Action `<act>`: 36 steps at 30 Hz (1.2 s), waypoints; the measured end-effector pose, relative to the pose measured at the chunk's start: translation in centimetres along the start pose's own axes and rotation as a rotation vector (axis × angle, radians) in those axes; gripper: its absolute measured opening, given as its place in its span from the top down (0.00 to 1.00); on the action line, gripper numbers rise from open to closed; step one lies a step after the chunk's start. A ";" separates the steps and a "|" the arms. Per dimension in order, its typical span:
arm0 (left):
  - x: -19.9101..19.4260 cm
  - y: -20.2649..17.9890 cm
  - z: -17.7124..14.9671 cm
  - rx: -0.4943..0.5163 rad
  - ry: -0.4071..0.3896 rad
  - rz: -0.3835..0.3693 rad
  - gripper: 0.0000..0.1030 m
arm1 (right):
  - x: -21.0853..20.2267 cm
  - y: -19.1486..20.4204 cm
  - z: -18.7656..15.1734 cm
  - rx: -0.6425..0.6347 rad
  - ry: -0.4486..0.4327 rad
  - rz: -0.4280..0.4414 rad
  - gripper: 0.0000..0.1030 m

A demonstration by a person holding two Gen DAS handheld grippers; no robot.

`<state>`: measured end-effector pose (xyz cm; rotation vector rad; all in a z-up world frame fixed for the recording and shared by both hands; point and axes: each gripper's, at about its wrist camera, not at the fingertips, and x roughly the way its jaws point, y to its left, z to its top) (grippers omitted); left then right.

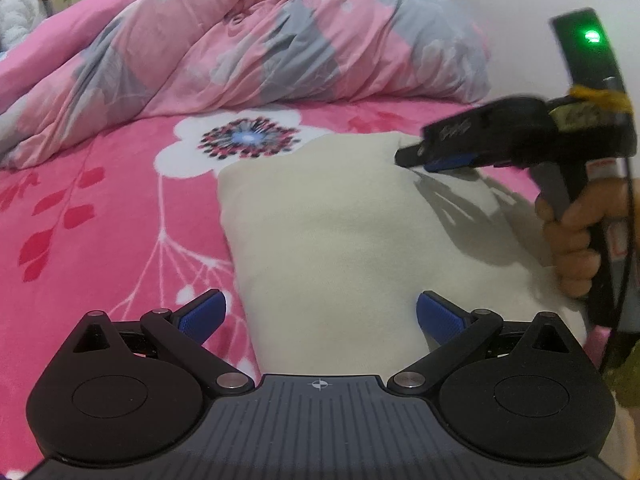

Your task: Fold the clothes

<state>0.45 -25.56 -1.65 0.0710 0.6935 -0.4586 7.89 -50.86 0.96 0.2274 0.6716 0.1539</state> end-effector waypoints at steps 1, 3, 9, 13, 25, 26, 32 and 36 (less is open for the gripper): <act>-0.1 0.6 -0.1 -0.013 -0.005 -0.036 0.00 | -1.1 -1.1 0.1 0.037 -0.033 0.023 0.65; 0.0 2.0 -0.2 -0.056 -0.001 -0.120 0.00 | -3.0 -4.0 0.0 0.130 -0.064 0.069 0.53; 2.3 7.1 -0.4 -0.287 0.125 -0.406 0.00 | -5.2 -13.3 -2.8 0.421 0.076 0.248 0.25; 3.8 7.7 0.1 -0.323 0.151 -0.486 0.00 | -3.8 -15.2 -5.2 0.450 0.213 0.366 0.24; 5.4 7.6 1.9 -0.441 0.160 -0.547 0.00 | 1.9 -10.2 -1.9 0.277 0.302 0.539 0.50; 5.4 7.7 2.4 -0.457 0.165 -0.561 0.00 | 1.4 -10.4 -1.7 0.274 0.289 0.541 0.55; 6.9 5.2 5.6 -0.443 0.181 -0.644 0.00 | -1.0 -11.8 0.4 0.237 0.196 0.522 0.59; 10.2 0.7 9.5 -0.365 0.187 -0.705 0.00 | -3.0 -15.7 3.2 0.247 0.109 0.471 0.59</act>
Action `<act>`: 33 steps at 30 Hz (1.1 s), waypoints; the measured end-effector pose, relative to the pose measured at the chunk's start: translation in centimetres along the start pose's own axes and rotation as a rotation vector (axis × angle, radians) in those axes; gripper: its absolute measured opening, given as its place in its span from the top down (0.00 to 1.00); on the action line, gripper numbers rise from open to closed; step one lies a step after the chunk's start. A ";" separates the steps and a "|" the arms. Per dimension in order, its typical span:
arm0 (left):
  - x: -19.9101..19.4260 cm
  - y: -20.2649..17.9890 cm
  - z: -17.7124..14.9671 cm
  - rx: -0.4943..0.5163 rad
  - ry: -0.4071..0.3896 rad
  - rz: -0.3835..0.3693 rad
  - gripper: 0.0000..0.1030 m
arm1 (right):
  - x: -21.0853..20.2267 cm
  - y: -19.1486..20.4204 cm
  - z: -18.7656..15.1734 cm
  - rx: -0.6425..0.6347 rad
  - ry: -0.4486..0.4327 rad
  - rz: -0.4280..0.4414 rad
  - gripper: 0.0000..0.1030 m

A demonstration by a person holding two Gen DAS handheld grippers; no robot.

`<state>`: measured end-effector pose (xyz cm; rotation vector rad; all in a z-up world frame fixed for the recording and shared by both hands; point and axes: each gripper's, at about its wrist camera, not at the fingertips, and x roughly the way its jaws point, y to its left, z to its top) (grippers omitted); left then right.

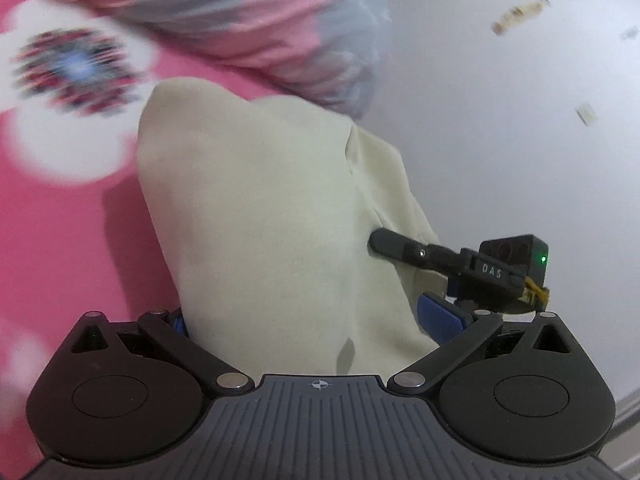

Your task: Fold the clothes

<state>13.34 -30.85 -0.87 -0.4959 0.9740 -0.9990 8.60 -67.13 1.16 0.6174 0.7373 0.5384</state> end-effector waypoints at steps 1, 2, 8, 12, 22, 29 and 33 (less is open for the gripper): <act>1.7 -0.7 1.0 0.023 0.009 -0.012 0.00 | -1.0 -0.5 1.1 -0.017 -0.021 -0.027 0.59; 3.7 -1.4 2.0 0.043 0.019 -0.022 0.00 | -2.0 -1.1 2.1 -0.033 -0.042 -0.054 0.59; 16.7 -4.8 7.1 0.128 0.081 -0.071 0.01 | -7.7 -6.2 9.6 -0.106 -0.127 -0.271 0.59; 23.4 -6.5 9.0 0.168 0.081 -0.085 0.02 | -9.2 -10.4 13.8 -0.153 -0.151 -0.418 0.59; 31.4 -4.3 9.9 0.164 0.073 -0.037 0.02 | -7.1 -20.8 16.6 -0.133 -0.102 -0.573 0.35; 28.1 -2.0 10.6 0.068 0.079 -0.083 0.02 | -12.1 -23.0 14.7 0.047 -0.331 -0.605 0.03; 25.1 -2.6 9.7 0.093 0.114 -0.072 0.02 | -17.1 -22.2 10.4 0.288 -0.508 -0.436 0.03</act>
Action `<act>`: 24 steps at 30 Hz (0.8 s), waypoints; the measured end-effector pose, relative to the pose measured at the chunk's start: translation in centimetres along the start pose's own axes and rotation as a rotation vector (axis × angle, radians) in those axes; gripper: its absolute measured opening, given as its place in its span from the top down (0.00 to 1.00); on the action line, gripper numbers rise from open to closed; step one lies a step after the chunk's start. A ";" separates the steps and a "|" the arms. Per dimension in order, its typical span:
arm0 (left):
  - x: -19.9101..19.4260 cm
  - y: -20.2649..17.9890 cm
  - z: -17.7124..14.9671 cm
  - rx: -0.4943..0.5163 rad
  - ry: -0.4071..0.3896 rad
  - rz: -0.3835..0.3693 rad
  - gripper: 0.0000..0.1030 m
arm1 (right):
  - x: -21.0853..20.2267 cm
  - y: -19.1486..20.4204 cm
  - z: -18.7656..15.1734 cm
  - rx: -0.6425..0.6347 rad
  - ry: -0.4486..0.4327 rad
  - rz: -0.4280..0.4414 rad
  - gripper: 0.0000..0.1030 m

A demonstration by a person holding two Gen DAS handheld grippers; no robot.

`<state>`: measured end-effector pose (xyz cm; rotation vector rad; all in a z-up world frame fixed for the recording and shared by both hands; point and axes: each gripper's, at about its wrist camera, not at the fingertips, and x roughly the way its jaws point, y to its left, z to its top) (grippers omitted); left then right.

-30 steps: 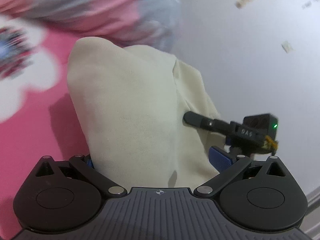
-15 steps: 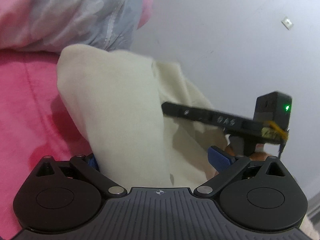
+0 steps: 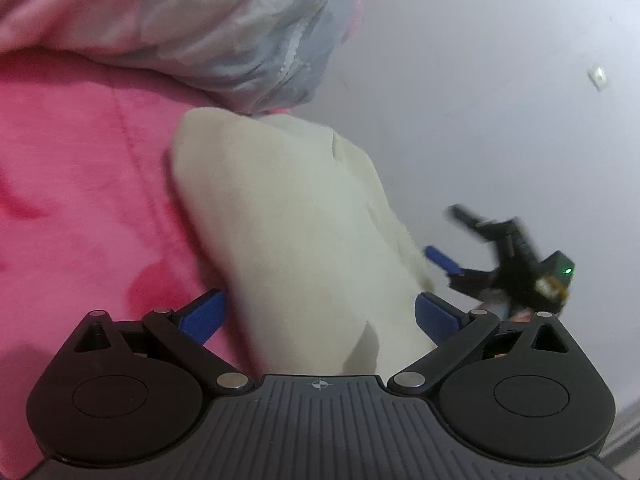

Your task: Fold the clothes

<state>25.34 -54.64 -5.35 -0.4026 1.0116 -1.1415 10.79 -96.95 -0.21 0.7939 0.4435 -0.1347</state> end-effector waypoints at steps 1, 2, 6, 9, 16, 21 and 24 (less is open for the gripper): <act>-0.7 -0.2 -0.5 0.004 0.017 -0.003 0.02 | -1.6 -0.7 -0.4 0.084 -0.017 0.040 0.03; -1.2 -0.2 -1.0 -0.004 0.035 -0.011 0.02 | -3.1 -1.4 -1.0 0.166 -0.032 0.080 0.03; -1.3 -0.5 -2.5 -0.009 0.071 0.000 0.03 | -7.2 -2.6 -5.8 0.347 -0.035 0.062 0.03; 0.4 -1.2 -3.0 0.008 0.089 0.041 0.08 | -7.1 -2.6 -7.6 0.356 0.034 0.031 0.04; 2.2 -3.5 -4.7 0.072 0.075 0.062 0.22 | -3.4 -0.4 -8.2 0.253 0.072 -0.075 0.46; 2.5 -5.1 -5.6 0.060 0.065 0.035 0.22 | -5.7 0.9 -6.8 0.195 -0.022 -0.046 0.65; 3.0 -5.5 -6.3 0.064 0.072 0.028 0.18 | -5.5 0.3 -6.7 0.197 -0.033 -0.077 0.65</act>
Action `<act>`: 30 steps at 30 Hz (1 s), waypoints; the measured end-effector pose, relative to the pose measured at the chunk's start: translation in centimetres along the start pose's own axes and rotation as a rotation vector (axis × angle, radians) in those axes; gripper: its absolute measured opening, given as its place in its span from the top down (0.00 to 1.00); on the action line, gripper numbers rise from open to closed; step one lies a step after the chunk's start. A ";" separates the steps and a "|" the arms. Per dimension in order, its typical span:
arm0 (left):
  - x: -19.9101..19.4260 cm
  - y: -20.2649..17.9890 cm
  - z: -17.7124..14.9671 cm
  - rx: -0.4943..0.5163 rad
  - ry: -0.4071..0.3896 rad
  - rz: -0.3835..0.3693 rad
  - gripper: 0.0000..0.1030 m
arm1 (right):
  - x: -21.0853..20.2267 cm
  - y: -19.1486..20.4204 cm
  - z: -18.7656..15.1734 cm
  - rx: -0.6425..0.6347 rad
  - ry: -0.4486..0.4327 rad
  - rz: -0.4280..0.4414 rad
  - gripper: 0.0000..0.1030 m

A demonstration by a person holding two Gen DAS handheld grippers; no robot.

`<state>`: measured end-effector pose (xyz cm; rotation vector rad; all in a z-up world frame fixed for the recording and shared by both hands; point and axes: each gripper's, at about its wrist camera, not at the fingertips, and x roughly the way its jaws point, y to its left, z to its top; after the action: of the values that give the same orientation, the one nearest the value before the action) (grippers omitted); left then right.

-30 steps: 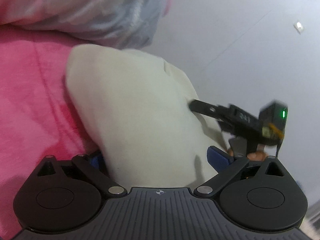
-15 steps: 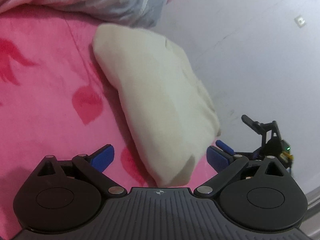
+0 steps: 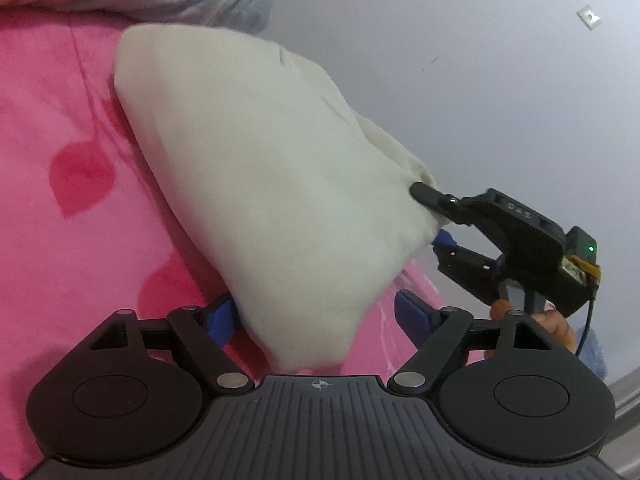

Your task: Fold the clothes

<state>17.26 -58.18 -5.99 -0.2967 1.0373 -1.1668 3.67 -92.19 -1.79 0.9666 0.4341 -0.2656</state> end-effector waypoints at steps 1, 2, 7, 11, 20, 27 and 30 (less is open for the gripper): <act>0.2 -0.1 -0.2 0.007 0.001 0.000 0.15 | 0.6 -0.6 -0.1 0.008 0.000 -0.018 0.65; 0.4 -0.2 -0.3 0.022 0.002 0.004 0.14 | 1.4 -1.2 -0.2 0.018 0.004 -0.032 0.64; -2.5 -0.7 -1.0 0.082 0.000 0.057 0.11 | 0.7 -4.1 -1.2 0.153 -0.015 0.011 0.55; -8.9 -1.4 -2.4 0.140 -0.083 0.135 0.05 | -3.5 -3.4 -1.9 0.191 -0.068 -0.005 0.47; -23.5 -6.8 -7.4 0.309 -0.347 0.283 0.00 | -17.3 8.4 -7.6 -0.053 -0.055 0.202 0.37; -29.1 -11.1 -11.9 0.400 -0.470 0.404 0.00 | -27.5 17.2 -13.9 -0.278 -0.125 0.302 0.12; -30.9 -12.5 -13.9 0.434 -0.507 0.418 0.00 | -30.7 19.3 -16.5 -0.349 -0.164 0.285 0.05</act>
<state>-1.91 -32.67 10.85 -0.0199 0.3591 -0.8425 -19.47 -67.05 18.68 0.6473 0.1800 -0.0079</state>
